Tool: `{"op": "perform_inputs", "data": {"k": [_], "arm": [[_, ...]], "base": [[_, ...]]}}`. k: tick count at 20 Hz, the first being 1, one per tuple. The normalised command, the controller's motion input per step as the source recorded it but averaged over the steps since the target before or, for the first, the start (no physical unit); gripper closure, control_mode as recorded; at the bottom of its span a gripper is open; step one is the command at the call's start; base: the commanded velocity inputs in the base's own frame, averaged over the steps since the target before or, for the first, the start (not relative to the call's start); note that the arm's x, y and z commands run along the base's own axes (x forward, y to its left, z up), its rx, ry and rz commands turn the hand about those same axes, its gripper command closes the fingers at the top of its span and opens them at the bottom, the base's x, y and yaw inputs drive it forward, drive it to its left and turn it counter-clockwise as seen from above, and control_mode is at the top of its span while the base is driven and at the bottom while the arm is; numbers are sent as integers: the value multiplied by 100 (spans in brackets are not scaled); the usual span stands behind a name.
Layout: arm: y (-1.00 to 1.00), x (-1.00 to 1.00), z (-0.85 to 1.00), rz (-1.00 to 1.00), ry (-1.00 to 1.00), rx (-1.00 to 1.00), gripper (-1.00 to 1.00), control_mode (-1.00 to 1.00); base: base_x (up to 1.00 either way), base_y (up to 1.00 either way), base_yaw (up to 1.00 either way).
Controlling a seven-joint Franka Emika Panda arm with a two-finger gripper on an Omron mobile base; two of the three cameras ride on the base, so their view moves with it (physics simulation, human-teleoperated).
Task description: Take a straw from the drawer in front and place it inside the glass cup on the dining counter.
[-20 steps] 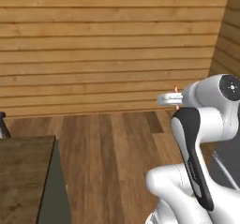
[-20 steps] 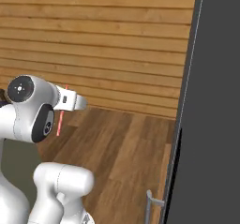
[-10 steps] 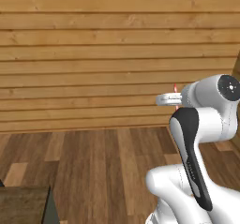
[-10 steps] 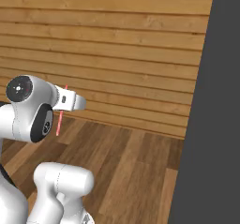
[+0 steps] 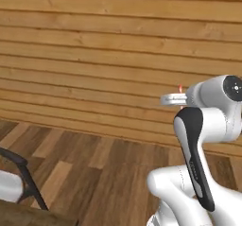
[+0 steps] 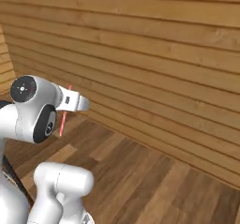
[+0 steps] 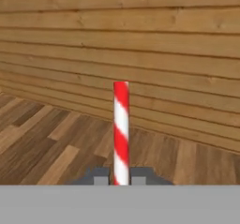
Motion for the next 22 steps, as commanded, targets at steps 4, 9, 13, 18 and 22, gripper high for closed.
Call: {"op": "perform_inputs", "data": {"k": [4, 9, 13, 18, 22], "arm": [[0, 0, 0, 0, 0, 0, 100, 100], [0, 0, 0, 0, 0, 0, 100, 100], [0, 0, 0, 0, 0, 0, 100, 100], [0, 0, 0, 0, 0, 0, 100, 100], [0, 0, 0, 0, 0, 0, 100, 100]], "base": [[64, 16, 79], [69, 4, 81], [73, 0, 86], [74, 0, 88], [71, -9, 82]]}}
